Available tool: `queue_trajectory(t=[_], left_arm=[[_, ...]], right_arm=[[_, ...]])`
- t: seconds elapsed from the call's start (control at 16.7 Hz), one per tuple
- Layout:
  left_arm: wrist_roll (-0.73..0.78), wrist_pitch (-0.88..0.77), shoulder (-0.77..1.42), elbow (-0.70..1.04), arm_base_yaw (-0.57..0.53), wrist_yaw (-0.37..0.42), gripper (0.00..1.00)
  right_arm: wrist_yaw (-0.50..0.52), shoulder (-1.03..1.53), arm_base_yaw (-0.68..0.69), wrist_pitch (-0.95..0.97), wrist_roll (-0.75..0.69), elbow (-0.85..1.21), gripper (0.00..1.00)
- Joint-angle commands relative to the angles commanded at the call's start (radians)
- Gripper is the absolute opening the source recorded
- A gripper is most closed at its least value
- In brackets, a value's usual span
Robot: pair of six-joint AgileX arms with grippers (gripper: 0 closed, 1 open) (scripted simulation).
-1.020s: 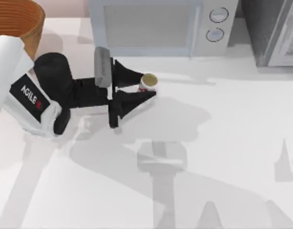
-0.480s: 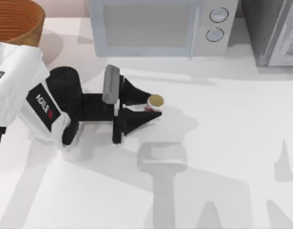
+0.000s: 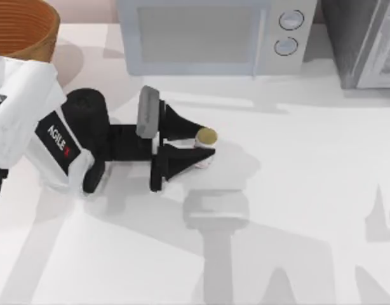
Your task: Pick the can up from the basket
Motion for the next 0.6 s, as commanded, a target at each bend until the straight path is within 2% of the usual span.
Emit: queue_trajectory(t=[0.36, 0.6], left_arm=[[0.0, 0.0, 0.0, 0.0, 0.0, 0.0, 0.98], [0.0, 0.0, 0.0, 0.0, 0.0, 0.0, 1.0]], right_arm=[[0.0, 0.0, 0.0, 0.0, 0.0, 0.0, 1.0], [0.0, 0.0, 0.0, 0.0, 0.0, 0.0, 1.0]])
